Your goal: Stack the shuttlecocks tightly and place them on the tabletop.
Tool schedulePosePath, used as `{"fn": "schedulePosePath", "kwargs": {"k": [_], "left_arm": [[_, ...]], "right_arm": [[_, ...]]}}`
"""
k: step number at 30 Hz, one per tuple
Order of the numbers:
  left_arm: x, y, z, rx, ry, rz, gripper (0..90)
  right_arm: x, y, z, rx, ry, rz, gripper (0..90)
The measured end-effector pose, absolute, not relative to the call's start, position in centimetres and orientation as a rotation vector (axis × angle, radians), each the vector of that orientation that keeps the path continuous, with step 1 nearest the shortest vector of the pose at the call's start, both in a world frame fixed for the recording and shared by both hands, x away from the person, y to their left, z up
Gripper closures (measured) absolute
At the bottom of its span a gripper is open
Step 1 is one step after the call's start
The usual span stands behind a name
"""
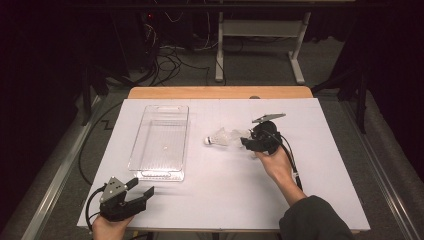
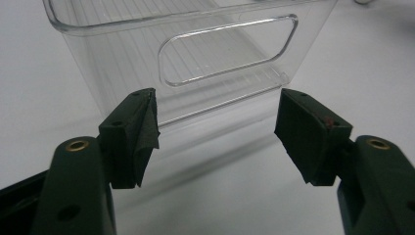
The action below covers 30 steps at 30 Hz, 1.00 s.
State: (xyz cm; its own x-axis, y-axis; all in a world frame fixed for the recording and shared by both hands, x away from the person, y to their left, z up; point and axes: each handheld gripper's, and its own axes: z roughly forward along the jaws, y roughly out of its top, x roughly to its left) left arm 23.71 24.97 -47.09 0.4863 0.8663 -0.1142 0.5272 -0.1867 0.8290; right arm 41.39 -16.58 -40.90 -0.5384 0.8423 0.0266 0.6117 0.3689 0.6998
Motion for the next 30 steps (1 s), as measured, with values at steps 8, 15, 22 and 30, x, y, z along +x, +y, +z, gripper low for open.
{"fn": "schedulePosePath", "kwargs": {"k": [8,15,22,30], "left_arm": [[23.7,25.0,-47.1,1.859,1.163,0.49,33.6],[23.7,25.0,-47.0,1.861,1.16,0.488,33.8],[23.7,24.9,-47.1,1.86,1.159,0.488,33.8],[23.7,25.0,-47.1,1.861,1.16,0.482,33.9]], "right_arm": [[42.6,-15.5,-40.7,1.273,2.296,0.903,53.5],[43.7,-14.6,-40.7,1.286,2.303,0.85,53.2],[44.4,-14.1,-40.8,1.306,2.305,0.793,53.1],[44.9,-13.0,-41.3,1.298,2.304,0.705,53.1]]}}
